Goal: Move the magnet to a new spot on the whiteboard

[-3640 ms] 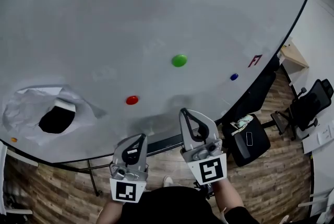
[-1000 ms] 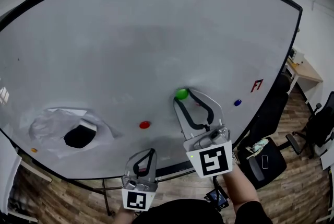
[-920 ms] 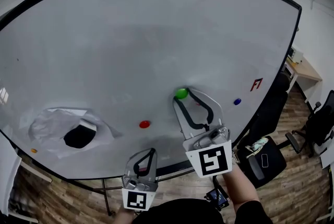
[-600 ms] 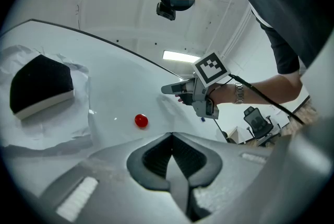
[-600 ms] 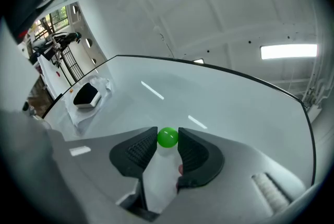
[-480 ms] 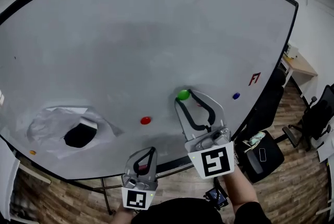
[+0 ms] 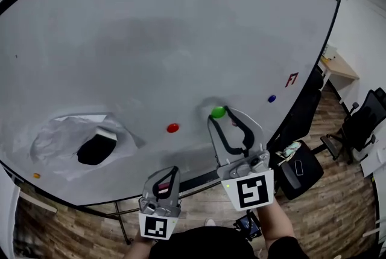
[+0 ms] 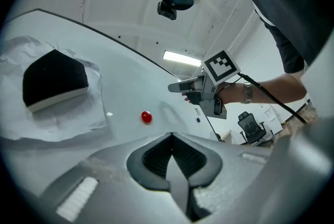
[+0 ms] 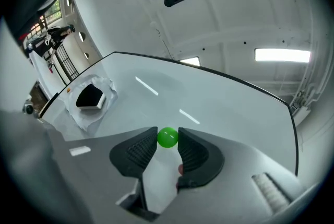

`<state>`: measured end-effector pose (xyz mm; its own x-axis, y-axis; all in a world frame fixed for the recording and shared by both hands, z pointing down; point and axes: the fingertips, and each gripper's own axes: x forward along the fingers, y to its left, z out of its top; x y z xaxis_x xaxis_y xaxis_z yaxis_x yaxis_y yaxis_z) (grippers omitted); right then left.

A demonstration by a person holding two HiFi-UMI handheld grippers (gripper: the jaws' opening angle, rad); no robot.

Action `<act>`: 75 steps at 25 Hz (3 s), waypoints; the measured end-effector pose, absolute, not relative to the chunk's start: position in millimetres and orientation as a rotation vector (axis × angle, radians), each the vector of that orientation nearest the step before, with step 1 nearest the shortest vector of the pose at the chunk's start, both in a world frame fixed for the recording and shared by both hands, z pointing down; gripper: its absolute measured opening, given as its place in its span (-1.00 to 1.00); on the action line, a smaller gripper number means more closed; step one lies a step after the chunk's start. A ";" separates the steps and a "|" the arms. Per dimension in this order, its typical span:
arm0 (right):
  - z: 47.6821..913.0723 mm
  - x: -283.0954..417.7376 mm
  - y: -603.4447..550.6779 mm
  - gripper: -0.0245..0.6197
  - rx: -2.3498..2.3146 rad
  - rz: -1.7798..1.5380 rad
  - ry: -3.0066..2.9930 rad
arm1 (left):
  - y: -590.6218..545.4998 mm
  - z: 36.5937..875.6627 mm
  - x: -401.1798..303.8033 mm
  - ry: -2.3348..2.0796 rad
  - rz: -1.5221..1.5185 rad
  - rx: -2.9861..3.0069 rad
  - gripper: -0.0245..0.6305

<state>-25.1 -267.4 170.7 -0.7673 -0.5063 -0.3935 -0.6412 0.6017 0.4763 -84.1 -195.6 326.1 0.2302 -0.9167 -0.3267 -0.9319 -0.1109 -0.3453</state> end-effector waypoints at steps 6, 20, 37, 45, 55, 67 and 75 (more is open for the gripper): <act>185.6 -24.5 -246.3 -0.52 -1.005 0.891 2.635 | -182.2 331.5 -91.8 1.682 0.067 -2.080 -0.93; 218.1 -5.2 -194.7 -0.52 -1.145 0.844 2.638 | -154.7 337.6 -88.4 1.599 0.102 -2.167 -0.93; 277.9 -0.2 -179.8 -0.53 -1.169 0.654 2.693 | -143.2 338.7 -90.0 1.578 0.096 -2.177 -0.92; 301.7 -1.5 -176.9 -0.53 -1.173 0.565 2.727 | -143.7 343.5 -93.1 1.604 0.095 -2.185 -0.93; 324.5 1.8 -175.7 -0.53 -1.209 0.545 2.745 | -143.3 351.1 -95.2 1.622 0.090 -2.204 -0.93; 343.6 0.7 -172.7 -0.53 -1.241 0.534 2.772 | -141.3 359.4 -98.1 1.628 0.080 -2.221 -0.93; 345.0 2.2 -172.9 -0.53 -1.249 0.516 2.770 | -142.2 356.9 -94.9 1.614 0.086 -2.218 -0.92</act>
<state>2.2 -172.9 345.0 -0.6700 -0.7179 -0.1892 -0.7379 0.6157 0.2764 -94.9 -142.2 356.9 0.3334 -0.9015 -0.2761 -0.9256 -0.2574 -0.2774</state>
